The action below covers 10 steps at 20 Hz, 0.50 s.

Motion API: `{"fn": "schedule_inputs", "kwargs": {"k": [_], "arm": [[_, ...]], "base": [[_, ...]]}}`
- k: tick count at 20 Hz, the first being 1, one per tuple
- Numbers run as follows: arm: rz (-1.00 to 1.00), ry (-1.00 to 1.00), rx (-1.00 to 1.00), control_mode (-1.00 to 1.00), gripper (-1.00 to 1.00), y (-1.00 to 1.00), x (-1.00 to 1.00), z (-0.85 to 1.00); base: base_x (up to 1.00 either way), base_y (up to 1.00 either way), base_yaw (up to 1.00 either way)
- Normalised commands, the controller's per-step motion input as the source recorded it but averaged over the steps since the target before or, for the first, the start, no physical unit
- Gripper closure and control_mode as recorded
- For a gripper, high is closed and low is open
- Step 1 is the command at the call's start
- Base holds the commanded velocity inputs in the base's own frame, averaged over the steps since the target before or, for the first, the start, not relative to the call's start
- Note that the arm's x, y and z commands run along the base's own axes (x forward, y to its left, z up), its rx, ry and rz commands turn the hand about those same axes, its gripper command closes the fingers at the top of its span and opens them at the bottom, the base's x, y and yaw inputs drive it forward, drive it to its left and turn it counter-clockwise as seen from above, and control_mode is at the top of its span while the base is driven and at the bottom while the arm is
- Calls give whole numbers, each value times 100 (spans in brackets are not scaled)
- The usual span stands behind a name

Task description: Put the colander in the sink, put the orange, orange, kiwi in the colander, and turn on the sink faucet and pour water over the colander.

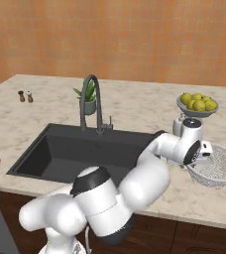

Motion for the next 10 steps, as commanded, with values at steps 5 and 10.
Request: {"fn": "schedule_inputs", "kwargs": {"k": [5, 10], "arm": [[0, -6, -7, -100, 100, 31, -65, 28], [3, -9, -12, -100, 100, 91, -67, 21]], "base": [[0, 0, 0], [0, 0, 0]]}}
